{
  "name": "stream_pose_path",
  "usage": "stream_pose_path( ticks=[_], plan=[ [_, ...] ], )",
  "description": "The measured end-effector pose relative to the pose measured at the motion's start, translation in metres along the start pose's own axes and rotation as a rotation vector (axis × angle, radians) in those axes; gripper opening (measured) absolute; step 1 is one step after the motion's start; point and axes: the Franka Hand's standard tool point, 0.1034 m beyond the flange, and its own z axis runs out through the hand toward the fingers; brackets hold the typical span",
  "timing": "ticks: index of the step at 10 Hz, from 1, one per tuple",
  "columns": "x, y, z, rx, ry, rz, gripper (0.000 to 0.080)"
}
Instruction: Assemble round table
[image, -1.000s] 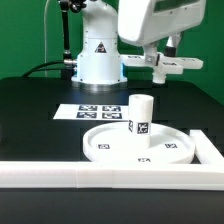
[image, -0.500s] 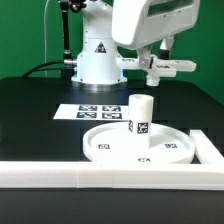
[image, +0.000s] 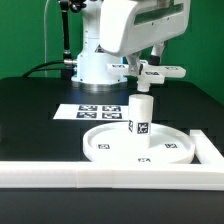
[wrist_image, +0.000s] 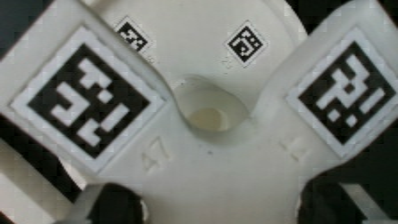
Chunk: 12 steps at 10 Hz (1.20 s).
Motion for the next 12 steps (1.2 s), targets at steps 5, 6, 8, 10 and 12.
stream_pose_path(
  ticks=[5,6,8,10,12],
  plan=[
    [-0.003,0.001,0.012,0.008,-0.006,0.005,0.0435],
    [-0.003,0.0,0.014,0.009,-0.007,0.005,0.0435],
    [-0.004,-0.001,0.018,0.01,-0.008,0.006,0.0435],
    [-0.006,-0.002,0.022,0.011,-0.009,0.006,0.0435],
    [-0.006,-0.002,0.025,0.009,-0.006,0.004,0.0435]
  ],
)
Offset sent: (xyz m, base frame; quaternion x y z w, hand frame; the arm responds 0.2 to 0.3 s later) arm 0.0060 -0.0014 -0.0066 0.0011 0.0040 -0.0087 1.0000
